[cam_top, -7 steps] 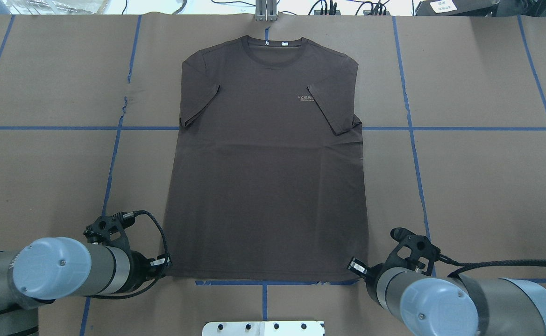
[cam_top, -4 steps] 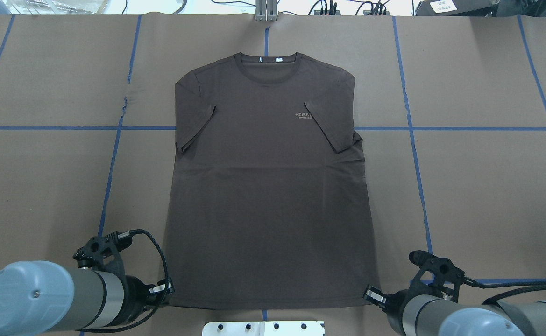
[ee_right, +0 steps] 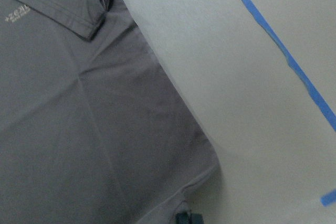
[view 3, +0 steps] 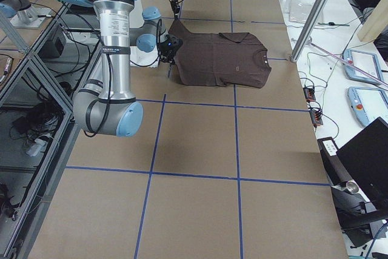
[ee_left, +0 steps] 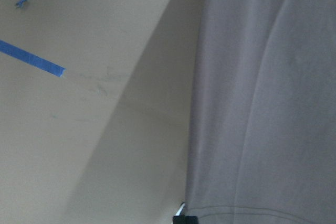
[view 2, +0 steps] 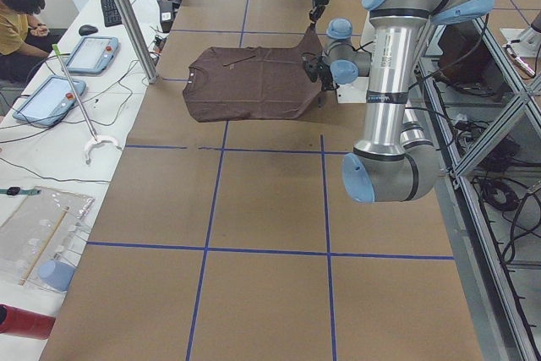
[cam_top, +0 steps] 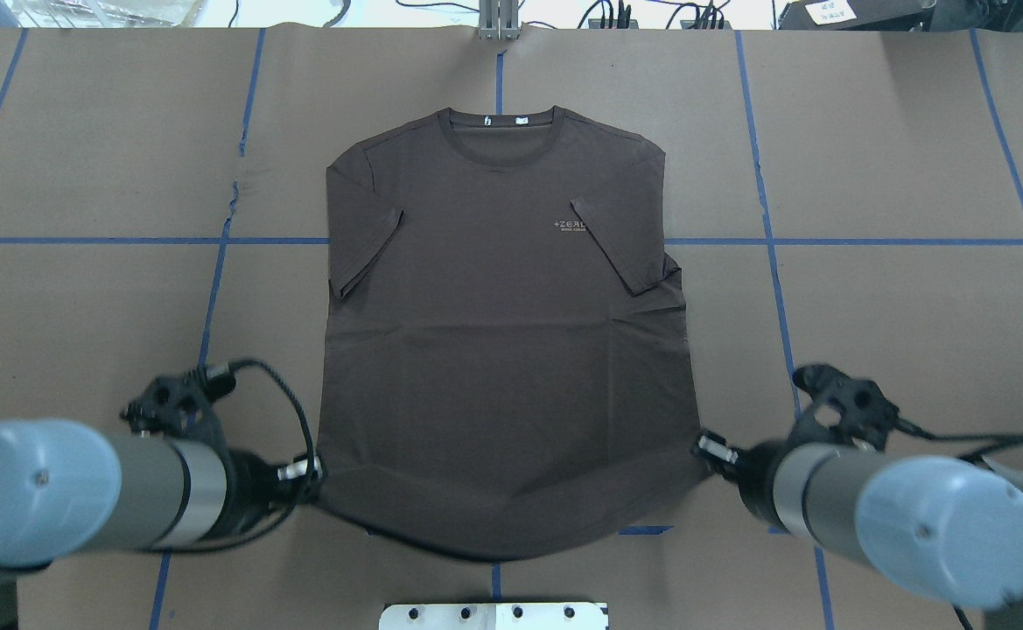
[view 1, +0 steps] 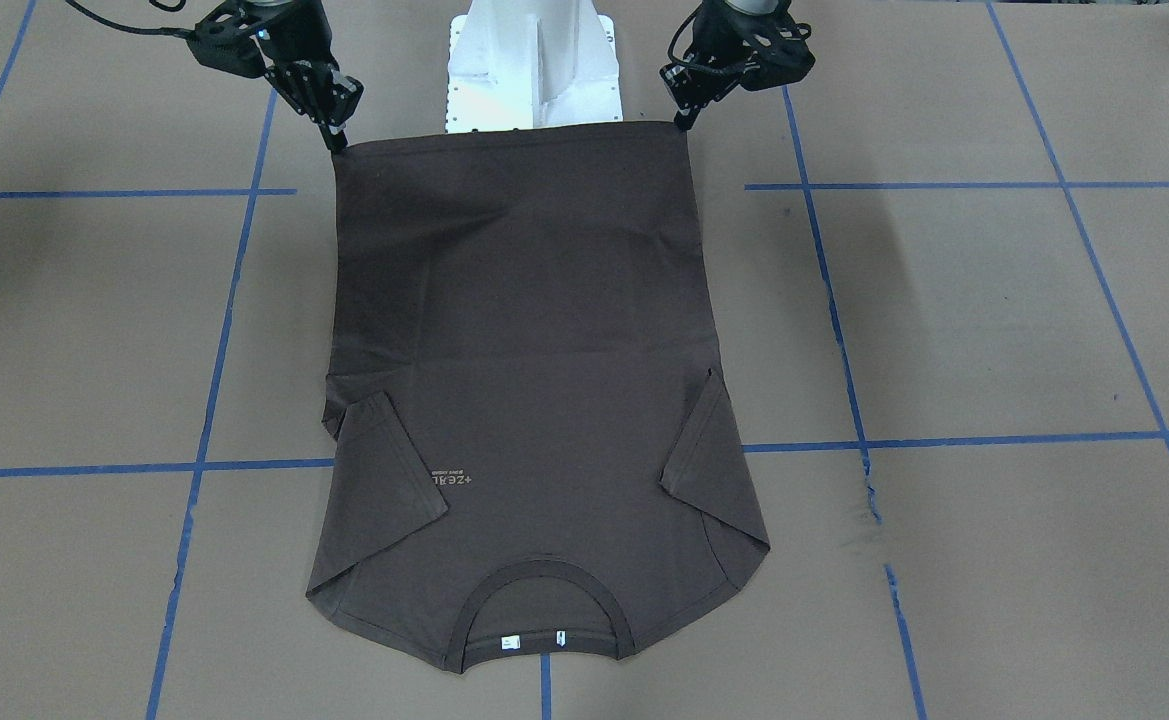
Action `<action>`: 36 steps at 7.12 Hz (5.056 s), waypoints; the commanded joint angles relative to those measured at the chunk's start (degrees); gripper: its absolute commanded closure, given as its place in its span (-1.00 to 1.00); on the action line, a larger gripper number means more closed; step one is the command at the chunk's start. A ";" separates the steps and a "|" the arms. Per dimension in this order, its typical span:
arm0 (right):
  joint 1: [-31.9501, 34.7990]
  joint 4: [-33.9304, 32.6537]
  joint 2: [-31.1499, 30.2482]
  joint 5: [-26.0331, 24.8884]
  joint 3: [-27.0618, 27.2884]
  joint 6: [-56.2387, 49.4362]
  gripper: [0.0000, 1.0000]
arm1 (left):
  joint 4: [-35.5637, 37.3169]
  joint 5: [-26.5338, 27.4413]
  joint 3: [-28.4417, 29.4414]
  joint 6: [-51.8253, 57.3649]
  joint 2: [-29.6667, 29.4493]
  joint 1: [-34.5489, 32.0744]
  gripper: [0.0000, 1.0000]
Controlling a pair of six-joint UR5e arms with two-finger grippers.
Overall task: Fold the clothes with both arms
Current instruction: 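Lift the hem with both grippers and fold it over toward the collar, then release the hem and raise both grippers off the folded shirt, then move the right gripper down and grasp the folded shirt's side edge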
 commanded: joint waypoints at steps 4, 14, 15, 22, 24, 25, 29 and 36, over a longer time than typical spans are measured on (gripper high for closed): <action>25.10 0.18 21.43 9.95 -27.69 -21.94 1.00 | -2.06 0.12 21.84 16.60 -14.39 -20.84 1.00; 32.17 12.66 41.94 9.33 -66.05 -28.21 1.00 | -24.38 6.72 52.01 17.39 -24.95 -25.60 1.00; 32.17 12.66 41.94 8.98 -66.32 -28.30 1.00 | -24.58 6.80 52.55 17.40 -24.95 -25.69 1.00; 30.41 12.75 40.38 9.68 -62.41 -27.60 0.01 | -30.88 7.51 52.99 16.78 -23.99 -25.69 0.29; 27.44 12.84 28.64 12.31 -47.07 -27.25 -0.05 | -33.36 7.24 52.55 16.78 -23.81 -25.78 0.29; 26.72 12.75 25.62 12.49 -43.77 -27.25 -0.10 | -33.37 7.24 52.55 17.04 -23.81 -25.78 0.29; 21.03 12.75 18.42 13.55 -35.07 -19.47 -0.25 | -33.46 7.24 52.55 17.22 -23.02 -25.69 0.30; 19.07 12.75 17.51 13.20 -37.58 -18.28 0.99 | -34.16 7.24 52.90 17.40 -22.67 -25.69 0.31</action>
